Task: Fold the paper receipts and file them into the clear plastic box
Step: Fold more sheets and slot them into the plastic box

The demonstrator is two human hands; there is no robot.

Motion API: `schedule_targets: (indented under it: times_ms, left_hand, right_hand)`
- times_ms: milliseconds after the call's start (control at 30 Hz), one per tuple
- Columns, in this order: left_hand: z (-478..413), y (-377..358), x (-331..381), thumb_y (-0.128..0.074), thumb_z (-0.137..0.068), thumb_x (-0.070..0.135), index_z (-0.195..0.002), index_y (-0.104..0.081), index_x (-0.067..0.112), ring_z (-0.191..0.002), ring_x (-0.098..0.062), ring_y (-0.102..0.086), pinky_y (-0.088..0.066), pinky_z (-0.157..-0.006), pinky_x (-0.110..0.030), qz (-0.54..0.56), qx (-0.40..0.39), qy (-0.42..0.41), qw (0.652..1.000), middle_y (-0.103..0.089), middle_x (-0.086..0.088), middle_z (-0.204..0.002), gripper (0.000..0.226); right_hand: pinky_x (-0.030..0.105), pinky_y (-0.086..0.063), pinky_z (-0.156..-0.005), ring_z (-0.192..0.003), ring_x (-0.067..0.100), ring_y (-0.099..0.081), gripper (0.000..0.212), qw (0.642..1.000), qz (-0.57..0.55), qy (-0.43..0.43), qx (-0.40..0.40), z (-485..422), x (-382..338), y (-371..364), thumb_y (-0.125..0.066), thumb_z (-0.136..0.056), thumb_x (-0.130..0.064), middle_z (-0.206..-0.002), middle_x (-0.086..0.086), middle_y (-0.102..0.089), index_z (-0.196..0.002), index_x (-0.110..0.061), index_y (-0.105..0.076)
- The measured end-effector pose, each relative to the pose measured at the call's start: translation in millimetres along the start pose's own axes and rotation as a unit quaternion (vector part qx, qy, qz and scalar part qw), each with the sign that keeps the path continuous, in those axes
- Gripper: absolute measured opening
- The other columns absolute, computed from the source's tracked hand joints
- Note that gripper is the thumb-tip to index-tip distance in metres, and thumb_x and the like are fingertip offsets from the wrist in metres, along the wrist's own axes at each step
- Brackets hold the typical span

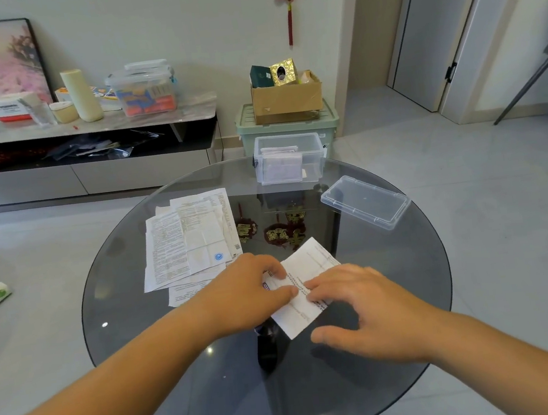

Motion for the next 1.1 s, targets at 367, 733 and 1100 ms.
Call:
schedule_targets:
  times_ms: [367, 733, 1100]
  left_hand:
    - [15, -17, -16, -0.062, -0.097, 0.022, -0.114, -0.069, -0.001, -0.086, -0.018, -0.070, -0.052, -0.069, -0.023, 0.444, -0.107, 0.138, 0.879, -0.076, -0.012, -0.105, 0.029]
    - [17, -13, -4, -0.077, -0.085, 0.035, -0.128, -0.064, 0.029, -0.081, -0.006, -0.066, -0.053, -0.084, -0.022, 0.046, -0.021, -0.035, 0.998, -0.070, 0.008, -0.089, 0.045]
    - [20, -5, 13, -0.046, -0.100, 0.048, -0.102, -0.054, 0.032, -0.078, -0.007, -0.056, -0.052, -0.072, -0.030, -0.120, 0.103, -0.173, 0.972, -0.062, 0.013, -0.088, 0.017]
  right_hand:
    - [0.022, -0.038, -0.108, -0.131, -0.003, -0.035, 0.090, 0.998, -0.057, -0.002, -0.003, 3, 5, -2, -0.063, -0.068, -0.083, -0.147, -0.028, -0.035, -0.145, -0.045, -0.037]
    - [0.016, -0.048, -0.087, -0.119, -0.001, -0.048, 0.042, 0.994, -0.091, -0.024, 0.063, 1, 9, 8, -0.056, -0.091, -0.059, -0.134, -0.024, -0.053, -0.129, -0.039, -0.055]
    - [0.014, -0.044, -0.093, -0.118, -0.004, -0.047, 0.054, 0.993, -0.105, -0.019, 0.059, 4, 17, 7, -0.065, -0.083, -0.064, -0.126, -0.028, -0.051, -0.132, -0.044, -0.053]
Point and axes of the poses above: each hand's wrist, its own z-axis away from the middle knuckle, its own y-axis out of the back of the hand, x = y × z, the point moved 9 cm from there along -z, towards the middle knuckle
